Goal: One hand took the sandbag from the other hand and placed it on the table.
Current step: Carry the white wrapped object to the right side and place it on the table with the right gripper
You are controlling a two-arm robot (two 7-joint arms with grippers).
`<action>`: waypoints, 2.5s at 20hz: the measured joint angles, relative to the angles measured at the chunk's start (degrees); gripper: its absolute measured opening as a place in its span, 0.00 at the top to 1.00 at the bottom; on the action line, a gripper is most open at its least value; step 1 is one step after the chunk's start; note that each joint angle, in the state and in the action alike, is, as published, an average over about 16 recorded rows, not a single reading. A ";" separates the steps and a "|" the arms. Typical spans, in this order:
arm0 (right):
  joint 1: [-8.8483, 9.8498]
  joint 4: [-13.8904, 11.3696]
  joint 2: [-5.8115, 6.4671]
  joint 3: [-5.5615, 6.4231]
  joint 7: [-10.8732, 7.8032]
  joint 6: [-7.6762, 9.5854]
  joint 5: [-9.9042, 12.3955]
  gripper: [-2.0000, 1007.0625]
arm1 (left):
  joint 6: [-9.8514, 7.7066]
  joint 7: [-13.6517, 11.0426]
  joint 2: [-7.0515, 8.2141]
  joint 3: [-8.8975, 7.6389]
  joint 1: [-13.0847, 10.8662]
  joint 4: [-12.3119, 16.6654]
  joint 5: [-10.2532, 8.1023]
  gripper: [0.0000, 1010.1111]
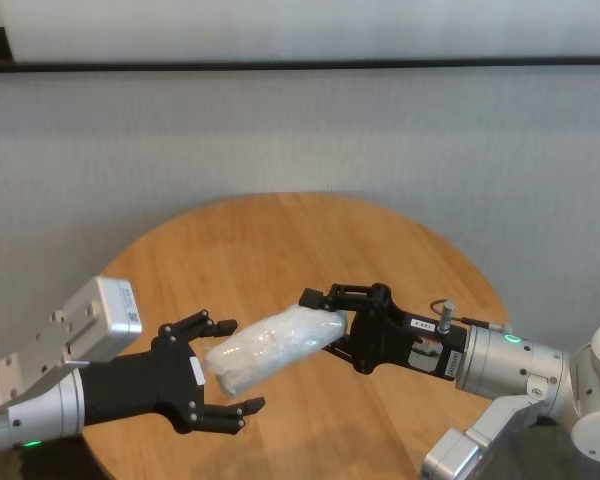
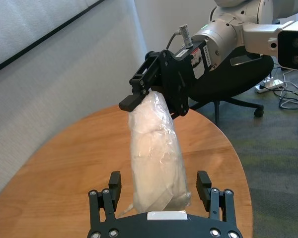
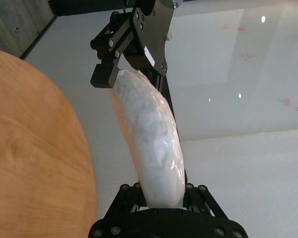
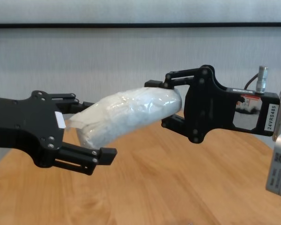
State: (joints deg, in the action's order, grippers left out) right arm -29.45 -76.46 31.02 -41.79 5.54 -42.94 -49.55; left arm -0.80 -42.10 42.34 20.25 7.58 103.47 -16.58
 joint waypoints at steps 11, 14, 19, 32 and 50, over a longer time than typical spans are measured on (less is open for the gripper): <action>0.00 0.00 0.00 0.00 0.00 0.00 0.00 0.69 | 0.00 0.00 0.00 0.00 0.00 0.00 0.00 0.01; 0.00 0.00 0.00 0.00 0.00 0.00 0.00 0.69 | 0.17 -0.08 0.05 -0.02 -0.05 0.04 -0.06 0.01; 0.00 0.00 0.00 0.00 0.00 0.00 0.00 0.69 | 1.46 -0.17 0.69 -0.39 -0.76 0.63 -0.59 0.01; 0.00 0.00 0.00 0.00 0.00 -0.01 0.00 0.69 | 6.65 5.20 5.20 -5.70 -9.25 5.15 -3.75 0.01; -0.03 -0.02 0.00 0.15 -0.34 0.18 0.44 0.69 | -0.39 25.12 1.90 -17.17 -25.67 13.40 -0.42 0.01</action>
State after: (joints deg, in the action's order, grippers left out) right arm -29.49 -76.48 31.02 -41.65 5.20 -42.76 -49.10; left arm -1.19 -16.98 44.24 3.08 -18.09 116.88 -17.00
